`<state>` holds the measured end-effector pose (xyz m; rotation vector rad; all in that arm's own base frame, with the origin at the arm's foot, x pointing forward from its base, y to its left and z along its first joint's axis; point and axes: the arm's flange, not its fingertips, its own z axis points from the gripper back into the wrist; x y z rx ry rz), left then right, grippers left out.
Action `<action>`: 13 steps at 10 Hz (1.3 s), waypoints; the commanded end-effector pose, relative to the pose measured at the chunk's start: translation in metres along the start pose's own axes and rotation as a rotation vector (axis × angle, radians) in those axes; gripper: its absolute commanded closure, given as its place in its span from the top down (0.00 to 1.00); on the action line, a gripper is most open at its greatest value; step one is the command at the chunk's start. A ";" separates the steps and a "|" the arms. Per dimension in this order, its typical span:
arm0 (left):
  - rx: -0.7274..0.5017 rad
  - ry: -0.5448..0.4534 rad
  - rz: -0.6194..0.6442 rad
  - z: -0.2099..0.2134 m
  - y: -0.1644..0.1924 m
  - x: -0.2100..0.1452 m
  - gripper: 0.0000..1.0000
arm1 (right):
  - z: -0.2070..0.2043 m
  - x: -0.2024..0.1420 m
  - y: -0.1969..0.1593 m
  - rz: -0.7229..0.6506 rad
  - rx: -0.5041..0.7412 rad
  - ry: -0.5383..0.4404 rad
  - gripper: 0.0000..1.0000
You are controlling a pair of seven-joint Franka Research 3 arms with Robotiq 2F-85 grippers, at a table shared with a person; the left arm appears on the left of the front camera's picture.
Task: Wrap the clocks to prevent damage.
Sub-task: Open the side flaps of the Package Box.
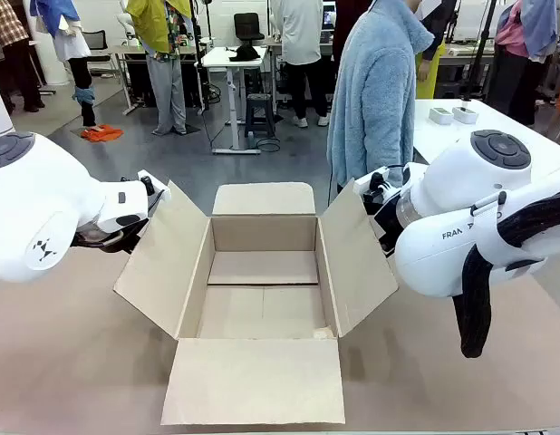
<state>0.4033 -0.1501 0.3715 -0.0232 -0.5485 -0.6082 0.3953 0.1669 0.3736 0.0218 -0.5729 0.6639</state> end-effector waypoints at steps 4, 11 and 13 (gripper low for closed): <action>0.000 0.000 0.000 0.000 0.000 0.000 1.00 | 0.000 0.000 0.000 0.000 0.000 0.000 1.00; 0.000 0.000 0.000 0.000 0.000 0.000 1.00 | 0.000 0.000 0.000 0.000 0.000 0.000 1.00; 0.000 0.000 0.000 0.000 0.000 0.000 1.00 | 0.000 0.000 0.000 0.000 0.000 0.000 1.00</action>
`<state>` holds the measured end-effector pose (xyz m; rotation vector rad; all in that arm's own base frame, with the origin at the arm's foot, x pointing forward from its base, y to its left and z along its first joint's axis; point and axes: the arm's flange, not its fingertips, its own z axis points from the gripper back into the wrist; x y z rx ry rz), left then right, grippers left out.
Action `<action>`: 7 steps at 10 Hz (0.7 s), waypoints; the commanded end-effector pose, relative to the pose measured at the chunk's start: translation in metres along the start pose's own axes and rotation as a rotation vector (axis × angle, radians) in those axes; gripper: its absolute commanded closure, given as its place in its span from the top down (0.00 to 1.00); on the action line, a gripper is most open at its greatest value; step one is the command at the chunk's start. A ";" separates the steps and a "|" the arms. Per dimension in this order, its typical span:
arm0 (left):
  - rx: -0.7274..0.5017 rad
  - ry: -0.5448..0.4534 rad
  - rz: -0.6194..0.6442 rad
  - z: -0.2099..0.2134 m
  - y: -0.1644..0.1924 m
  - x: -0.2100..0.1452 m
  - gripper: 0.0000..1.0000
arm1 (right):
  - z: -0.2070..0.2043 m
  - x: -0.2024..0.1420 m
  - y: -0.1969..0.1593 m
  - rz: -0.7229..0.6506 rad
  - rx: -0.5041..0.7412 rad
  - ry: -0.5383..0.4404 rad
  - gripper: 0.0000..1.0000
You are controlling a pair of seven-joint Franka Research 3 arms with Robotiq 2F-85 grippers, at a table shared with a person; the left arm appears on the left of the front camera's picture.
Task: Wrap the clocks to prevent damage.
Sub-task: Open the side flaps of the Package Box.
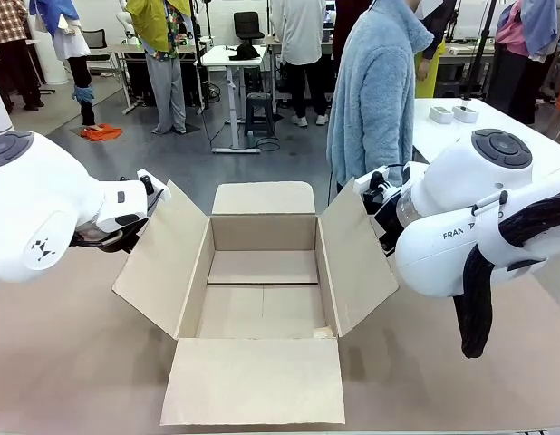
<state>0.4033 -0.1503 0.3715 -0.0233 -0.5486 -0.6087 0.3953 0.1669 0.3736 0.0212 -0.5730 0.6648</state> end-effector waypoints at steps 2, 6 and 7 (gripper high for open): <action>0.000 0.000 0.000 0.000 0.000 0.000 1.00 | 0.000 0.000 0.000 -0.001 0.000 0.000 1.00; 0.050 0.037 0.022 0.055 0.020 0.039 1.00 | 0.062 0.021 -0.005 -0.007 -0.027 0.021 1.00; 0.044 0.043 0.011 0.086 0.030 0.056 1.00 | 0.093 0.032 -0.006 -0.001 -0.031 0.061 1.00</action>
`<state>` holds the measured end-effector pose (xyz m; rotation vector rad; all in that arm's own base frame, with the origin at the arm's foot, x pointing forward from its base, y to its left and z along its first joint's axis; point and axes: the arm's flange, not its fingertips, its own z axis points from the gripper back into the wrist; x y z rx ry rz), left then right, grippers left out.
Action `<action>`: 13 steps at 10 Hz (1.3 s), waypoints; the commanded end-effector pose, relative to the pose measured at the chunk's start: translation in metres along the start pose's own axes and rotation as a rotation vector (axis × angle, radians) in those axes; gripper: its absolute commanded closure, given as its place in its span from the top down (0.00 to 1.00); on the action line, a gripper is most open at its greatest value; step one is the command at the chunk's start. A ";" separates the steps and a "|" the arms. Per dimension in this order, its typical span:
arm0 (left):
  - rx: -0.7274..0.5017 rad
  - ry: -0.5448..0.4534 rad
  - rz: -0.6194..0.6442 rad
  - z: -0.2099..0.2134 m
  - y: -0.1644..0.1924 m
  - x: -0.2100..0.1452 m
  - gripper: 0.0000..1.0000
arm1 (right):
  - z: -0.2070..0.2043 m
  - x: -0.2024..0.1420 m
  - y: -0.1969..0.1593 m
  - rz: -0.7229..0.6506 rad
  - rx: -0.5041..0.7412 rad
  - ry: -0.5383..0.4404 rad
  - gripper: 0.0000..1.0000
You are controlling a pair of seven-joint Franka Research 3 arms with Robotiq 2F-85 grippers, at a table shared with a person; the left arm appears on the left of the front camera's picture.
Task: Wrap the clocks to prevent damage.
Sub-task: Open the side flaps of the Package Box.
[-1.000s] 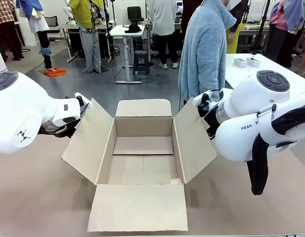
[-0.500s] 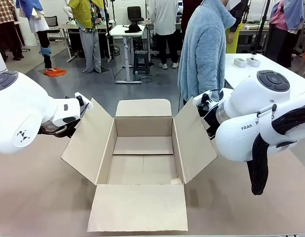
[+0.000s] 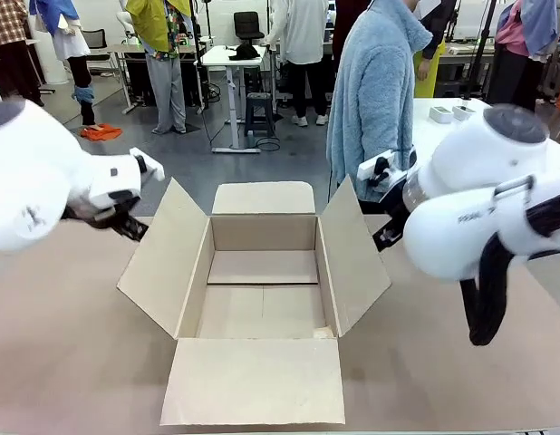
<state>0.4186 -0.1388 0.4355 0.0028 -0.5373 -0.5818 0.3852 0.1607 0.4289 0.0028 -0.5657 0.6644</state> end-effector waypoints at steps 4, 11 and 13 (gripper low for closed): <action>0.037 0.050 -0.068 0.144 0.024 0.069 1.00 | 0.150 0.048 0.010 -0.009 -0.133 0.171 1.00; 0.017 0.034 -0.036 0.160 0.022 0.071 1.00 | 0.167 0.044 0.011 0.000 -0.111 0.145 1.00; -0.240 0.059 -0.101 0.167 0.040 0.069 1.00 | 0.180 0.041 -0.011 0.135 0.077 0.081 1.00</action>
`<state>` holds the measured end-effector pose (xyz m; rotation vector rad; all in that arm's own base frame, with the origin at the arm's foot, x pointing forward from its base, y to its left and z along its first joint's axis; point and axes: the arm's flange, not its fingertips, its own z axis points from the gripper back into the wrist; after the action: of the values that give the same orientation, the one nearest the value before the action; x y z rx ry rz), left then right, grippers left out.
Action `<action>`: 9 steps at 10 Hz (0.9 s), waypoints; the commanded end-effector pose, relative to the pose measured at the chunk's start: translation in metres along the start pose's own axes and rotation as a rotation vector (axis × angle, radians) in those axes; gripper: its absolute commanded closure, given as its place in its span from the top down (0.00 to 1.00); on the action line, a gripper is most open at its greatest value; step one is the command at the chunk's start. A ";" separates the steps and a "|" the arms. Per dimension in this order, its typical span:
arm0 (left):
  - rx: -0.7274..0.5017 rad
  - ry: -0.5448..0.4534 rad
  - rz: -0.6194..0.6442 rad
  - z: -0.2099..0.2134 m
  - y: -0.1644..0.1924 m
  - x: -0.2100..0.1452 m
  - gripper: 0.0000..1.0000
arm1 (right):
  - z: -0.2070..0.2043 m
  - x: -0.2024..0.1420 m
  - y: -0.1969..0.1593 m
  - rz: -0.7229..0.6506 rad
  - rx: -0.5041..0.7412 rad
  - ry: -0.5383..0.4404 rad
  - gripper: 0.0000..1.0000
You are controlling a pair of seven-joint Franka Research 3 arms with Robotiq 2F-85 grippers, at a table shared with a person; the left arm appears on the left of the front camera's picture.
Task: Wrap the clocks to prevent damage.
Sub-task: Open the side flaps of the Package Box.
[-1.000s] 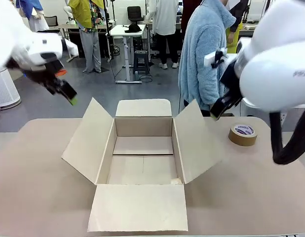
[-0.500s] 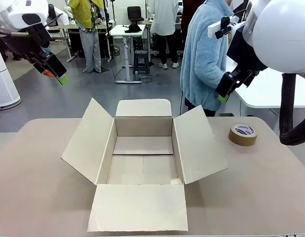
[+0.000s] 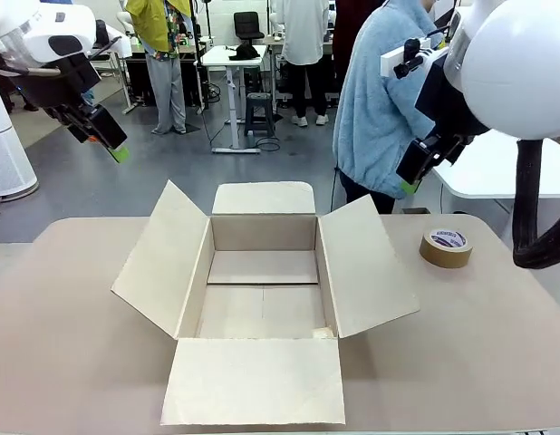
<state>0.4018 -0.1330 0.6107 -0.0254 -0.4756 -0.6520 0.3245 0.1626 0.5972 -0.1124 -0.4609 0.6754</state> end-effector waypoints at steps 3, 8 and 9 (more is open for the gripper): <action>-0.428 -0.136 -0.262 0.022 0.054 -0.017 1.00 | -0.001 -0.023 -0.077 0.209 0.388 -0.311 1.00; -0.581 -0.448 -0.296 0.021 0.113 -0.057 1.00 | -0.028 -0.076 -0.150 0.162 0.721 -0.642 1.00; -0.602 -0.497 -0.281 0.020 0.120 -0.065 1.00 | -0.034 -0.084 -0.157 0.145 0.751 -0.659 1.00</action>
<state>0.4150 -0.0021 0.6211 -0.6459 -0.7187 -1.0463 0.3654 -0.0049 0.5842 0.7745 -0.8270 1.0000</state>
